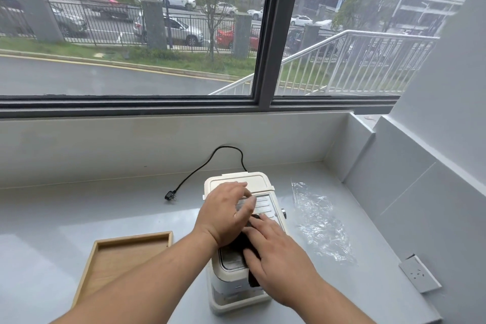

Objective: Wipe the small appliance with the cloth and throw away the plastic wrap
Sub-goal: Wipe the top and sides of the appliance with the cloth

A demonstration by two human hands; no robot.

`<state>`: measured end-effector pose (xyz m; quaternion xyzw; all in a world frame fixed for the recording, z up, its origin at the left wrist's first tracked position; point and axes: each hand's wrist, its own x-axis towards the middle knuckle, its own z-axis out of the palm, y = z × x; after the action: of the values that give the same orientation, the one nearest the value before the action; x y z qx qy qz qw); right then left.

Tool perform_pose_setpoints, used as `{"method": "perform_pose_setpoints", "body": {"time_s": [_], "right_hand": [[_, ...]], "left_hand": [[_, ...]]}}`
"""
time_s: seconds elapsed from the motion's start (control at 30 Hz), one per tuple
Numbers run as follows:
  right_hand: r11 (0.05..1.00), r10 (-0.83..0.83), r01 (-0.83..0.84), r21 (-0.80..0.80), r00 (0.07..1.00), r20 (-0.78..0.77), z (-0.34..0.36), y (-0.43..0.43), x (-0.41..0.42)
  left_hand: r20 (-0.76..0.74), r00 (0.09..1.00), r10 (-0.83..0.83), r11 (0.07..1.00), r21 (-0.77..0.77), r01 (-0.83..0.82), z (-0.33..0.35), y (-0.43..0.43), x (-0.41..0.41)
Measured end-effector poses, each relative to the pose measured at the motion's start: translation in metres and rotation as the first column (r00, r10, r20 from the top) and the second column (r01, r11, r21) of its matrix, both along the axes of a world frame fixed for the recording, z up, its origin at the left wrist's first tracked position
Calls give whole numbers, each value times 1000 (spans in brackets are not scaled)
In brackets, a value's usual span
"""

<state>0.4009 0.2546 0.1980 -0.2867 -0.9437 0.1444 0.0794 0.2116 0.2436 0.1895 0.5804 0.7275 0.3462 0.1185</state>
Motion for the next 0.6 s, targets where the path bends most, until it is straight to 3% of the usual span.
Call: {"method": "perform_pose_setpoints", "body": {"time_s": [0.17,0.23,0.6], "right_hand": [[1000,-23,23,15,999,32,-1,7,25],[999,-35,35,-2,999,36,-1,13,26],[988,-153,153,-33,988,24,-7,45,-6]], "left_hand": [[-59,989,132,990,-51,-135,-7,8,-6],[-17,980,197,975,-101,-198,-12,7,-10],[78,970,231,971,-86,-225,-21,7,-12]]}}
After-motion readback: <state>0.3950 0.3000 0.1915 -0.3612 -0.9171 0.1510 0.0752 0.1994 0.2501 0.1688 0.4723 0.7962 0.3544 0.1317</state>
